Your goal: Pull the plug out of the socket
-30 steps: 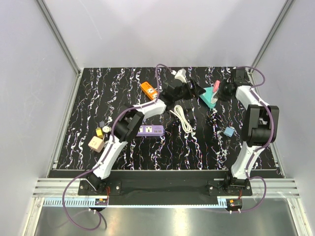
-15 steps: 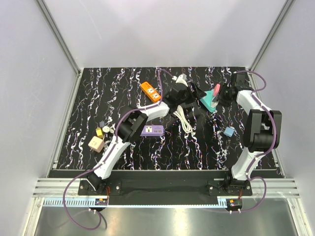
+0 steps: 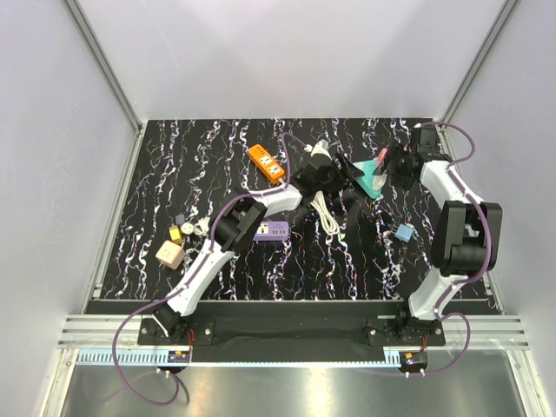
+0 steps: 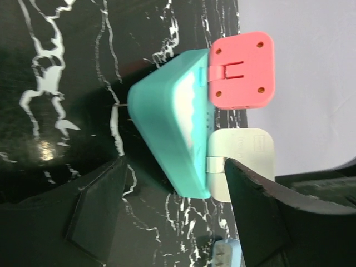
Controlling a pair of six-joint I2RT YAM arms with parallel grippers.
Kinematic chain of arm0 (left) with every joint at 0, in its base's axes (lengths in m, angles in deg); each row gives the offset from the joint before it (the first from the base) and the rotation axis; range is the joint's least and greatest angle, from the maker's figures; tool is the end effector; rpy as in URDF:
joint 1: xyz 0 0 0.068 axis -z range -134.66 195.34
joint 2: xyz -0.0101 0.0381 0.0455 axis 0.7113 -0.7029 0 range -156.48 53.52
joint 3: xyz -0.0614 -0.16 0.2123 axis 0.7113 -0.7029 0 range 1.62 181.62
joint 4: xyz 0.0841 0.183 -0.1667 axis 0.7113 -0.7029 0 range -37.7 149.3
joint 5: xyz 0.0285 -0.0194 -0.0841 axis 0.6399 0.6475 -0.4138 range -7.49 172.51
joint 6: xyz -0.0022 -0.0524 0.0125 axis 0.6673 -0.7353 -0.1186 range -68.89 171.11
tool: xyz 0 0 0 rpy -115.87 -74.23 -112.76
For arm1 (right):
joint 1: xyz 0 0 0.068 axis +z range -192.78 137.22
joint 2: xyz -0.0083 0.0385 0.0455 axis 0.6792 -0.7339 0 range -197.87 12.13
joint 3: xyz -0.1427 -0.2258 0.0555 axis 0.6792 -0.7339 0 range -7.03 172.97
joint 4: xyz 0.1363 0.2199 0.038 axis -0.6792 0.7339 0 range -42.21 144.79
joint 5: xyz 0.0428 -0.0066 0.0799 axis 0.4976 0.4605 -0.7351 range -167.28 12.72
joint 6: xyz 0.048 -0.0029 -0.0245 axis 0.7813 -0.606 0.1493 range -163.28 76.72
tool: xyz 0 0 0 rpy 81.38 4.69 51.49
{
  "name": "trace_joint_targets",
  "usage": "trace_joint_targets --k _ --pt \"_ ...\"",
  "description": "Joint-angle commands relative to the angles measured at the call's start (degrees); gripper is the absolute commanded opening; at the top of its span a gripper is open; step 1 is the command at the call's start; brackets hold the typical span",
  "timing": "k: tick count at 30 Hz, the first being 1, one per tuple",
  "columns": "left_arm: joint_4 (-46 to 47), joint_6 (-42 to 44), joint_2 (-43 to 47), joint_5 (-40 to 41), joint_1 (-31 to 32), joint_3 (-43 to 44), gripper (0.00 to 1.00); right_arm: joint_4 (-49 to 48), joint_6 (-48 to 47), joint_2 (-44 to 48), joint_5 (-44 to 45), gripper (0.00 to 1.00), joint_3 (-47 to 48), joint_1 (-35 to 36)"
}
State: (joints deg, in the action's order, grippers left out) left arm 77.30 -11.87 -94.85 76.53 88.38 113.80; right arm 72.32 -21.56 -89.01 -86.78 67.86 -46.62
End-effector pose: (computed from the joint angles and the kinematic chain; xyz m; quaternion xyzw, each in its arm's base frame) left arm 0.4228 -0.3997 0.1216 -0.1099 0.8020 -0.4932 0.3186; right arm 0.3858 -0.0200 0.2334 0.1805 0.9217 0.1291 0.3183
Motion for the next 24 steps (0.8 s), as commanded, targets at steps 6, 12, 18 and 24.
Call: trace_joint_targets --k 6,12,18,24 --pt "2.6 -5.3 -3.5 0.3 0.5 4.6 0.73 0.0 0.1 6.7 2.5 0.72 -1.0 0.4" --pt "3.2 -8.3 -5.3 1.5 1.3 5.5 0.71 0.0 -0.1 7.3 2.7 0.72 -1.2 0.4" --pt "3.3 -10.0 -6.9 4.7 2.5 7.2 0.70 0.3 -0.4 7.5 2.7 0.72 -1.2 0.4" --pt "0.3 -11.4 -8.0 4.9 3.0 9.7 0.68 0.6 0.1 7.9 1.9 0.72 -0.9 0.4"
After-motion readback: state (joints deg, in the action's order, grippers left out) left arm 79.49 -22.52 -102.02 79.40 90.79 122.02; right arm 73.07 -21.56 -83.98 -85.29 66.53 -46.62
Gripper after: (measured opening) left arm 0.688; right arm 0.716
